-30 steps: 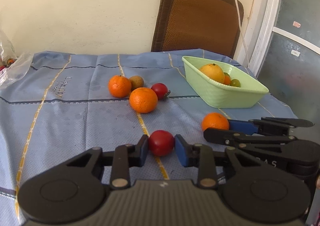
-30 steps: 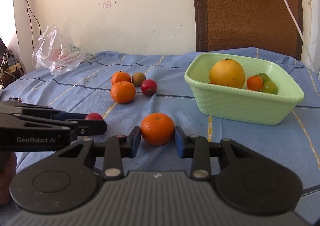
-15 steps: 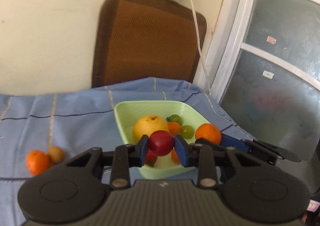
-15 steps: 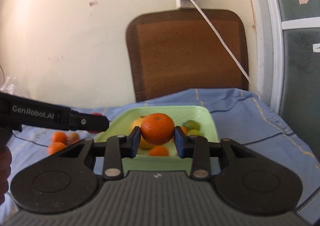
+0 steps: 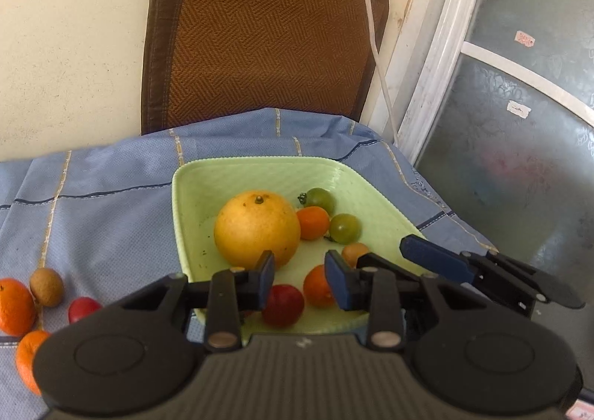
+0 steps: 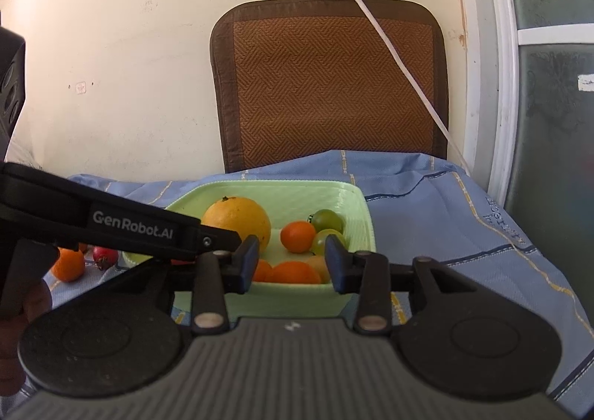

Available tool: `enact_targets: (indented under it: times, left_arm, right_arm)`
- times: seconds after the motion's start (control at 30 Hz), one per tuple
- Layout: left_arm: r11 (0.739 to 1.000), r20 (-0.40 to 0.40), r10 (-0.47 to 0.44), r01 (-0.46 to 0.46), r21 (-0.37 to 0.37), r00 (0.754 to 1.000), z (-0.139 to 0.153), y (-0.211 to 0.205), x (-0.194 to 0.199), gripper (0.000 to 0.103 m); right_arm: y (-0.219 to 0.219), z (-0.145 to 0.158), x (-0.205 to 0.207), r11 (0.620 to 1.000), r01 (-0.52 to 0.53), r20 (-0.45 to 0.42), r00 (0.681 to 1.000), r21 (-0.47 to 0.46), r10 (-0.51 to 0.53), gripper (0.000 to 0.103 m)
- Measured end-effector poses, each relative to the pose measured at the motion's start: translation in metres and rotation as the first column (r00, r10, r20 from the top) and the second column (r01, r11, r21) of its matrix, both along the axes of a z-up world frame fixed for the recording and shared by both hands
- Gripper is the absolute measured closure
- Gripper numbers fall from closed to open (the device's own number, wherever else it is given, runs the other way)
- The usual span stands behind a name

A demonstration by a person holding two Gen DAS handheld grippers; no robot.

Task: Organize fruits
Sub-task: 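Open both tools to drop the tomato and tangerine into the bowl, then grasp a tangerine with the left tool while the right tool grasps another tangerine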

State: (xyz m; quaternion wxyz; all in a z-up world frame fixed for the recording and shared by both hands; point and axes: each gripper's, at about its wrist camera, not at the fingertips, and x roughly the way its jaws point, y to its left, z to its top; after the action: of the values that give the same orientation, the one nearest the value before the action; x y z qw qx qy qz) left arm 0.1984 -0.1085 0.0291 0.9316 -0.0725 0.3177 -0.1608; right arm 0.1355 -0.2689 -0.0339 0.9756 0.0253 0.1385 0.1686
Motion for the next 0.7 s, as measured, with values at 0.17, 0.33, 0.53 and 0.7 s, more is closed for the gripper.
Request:
enact_targets:
  times: [0.17,0.33,0.53,0.7]
  left_arm:
    - [0.997,0.089,0.066,-0.062,-0.047,0.994,0.029,0.034,-0.025,0.072]
    - [0.966,0.142,0.253,-0.243,-0.083,0.957,0.048,0.113,-0.065,0.072]
    - [0.916,0.058,0.398,-0.392,-0.086,0.916,0.028,0.183,-0.094,0.072]
    - [0.932,0.038,0.357,-0.354,-0.076,0.933,0.005,0.179,-0.099,0.069]
  right_arm:
    - [-0.016,0.001,0.0,0.995,0.041,-0.005,0.999,0.094,-0.04,0.061]
    - [-0.029,0.005,-0.007,0.98,0.09,0.061,0.993,0.177,-0.102,0.061]
    - [-0.011,0.016,-0.024,0.97,-0.113,0.073,0.992,0.214,0.1,0.06]
    - [0.055,0.022,-0.032,0.937,-0.329,-0.041,0.941,0.114,0.335,0.061]
